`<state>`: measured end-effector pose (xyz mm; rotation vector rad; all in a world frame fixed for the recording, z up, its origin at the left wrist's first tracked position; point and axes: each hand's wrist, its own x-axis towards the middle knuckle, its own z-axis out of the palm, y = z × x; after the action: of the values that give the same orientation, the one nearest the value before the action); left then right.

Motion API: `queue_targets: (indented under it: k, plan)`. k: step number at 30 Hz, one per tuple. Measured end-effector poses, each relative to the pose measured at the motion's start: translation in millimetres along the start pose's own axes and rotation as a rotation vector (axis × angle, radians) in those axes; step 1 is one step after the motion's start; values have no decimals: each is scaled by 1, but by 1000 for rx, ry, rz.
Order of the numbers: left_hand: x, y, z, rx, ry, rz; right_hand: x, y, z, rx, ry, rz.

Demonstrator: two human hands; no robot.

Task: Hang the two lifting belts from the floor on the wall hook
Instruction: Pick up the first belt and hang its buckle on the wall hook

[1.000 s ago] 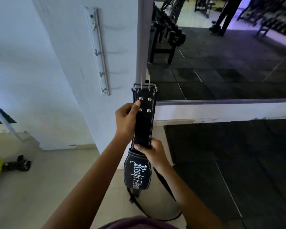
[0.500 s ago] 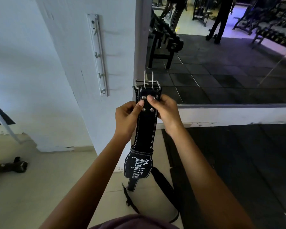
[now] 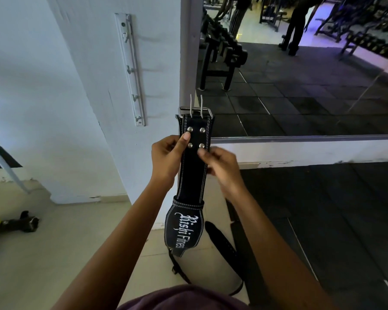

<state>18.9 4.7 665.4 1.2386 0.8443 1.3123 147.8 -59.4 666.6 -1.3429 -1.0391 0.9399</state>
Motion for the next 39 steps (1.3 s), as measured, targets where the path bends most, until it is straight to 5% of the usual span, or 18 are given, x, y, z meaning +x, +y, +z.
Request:
queue_targets:
  k: [5,10,15,22,27,31,35,39]
  plan:
    - [-5,-2,-4,53,-226,-17,20,-34,-9,-23,104,-92]
    - [-28,-42,-27,479,-545,-30,26,-46,-12,30,141,-171]
    - [-30,-37,-29,452,-479,-17,31,-49,0,39,117,-217]
    - [3,18,-12,-67,-165,-52,14,-15,8,-12,78,-150]
    - [11,22,-7,-144,-195,-85,14,-9,8,-22,128,-173]
    - [0,5,-15,-69,-327,-99,14,-14,6,43,126,-153]
    - [-30,-39,-34,328,-514,-147,15,-16,0,84,158,-139]
    - [-47,-64,-46,477,-515,-150,15,-10,1,52,144,-124]
